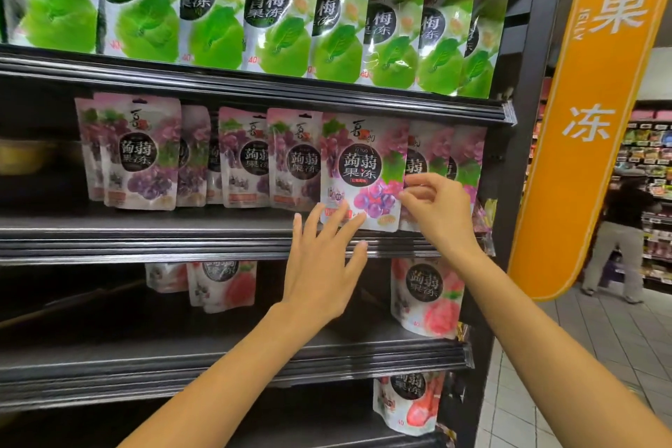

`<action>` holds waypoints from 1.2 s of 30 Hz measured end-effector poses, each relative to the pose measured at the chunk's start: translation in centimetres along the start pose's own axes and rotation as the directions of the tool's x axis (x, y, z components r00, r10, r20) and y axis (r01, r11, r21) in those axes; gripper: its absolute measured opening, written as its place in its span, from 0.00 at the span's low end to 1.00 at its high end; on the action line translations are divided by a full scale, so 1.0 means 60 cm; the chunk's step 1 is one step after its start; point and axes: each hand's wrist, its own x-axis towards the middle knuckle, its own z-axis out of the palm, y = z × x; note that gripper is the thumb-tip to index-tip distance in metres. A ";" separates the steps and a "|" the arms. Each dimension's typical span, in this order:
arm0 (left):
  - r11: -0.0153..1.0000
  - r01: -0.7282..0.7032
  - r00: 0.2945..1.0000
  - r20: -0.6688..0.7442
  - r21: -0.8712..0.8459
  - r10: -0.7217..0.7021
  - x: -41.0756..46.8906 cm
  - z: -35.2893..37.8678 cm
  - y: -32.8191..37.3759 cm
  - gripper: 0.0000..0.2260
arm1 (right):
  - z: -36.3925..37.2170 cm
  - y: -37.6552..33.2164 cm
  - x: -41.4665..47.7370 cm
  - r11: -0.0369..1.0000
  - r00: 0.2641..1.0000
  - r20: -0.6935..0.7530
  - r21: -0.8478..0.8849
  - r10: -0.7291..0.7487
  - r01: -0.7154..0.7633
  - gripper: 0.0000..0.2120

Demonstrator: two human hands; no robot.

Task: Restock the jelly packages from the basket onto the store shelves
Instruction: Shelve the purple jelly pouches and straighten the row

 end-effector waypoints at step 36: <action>0.632 0.269 0.952 0.102 -0.727 -0.288 -0.210 -0.001 -0.021 0.09 | 0.056 0.037 -0.264 0.973 0.988 0.154 0.223 0.026 -0.060 0.04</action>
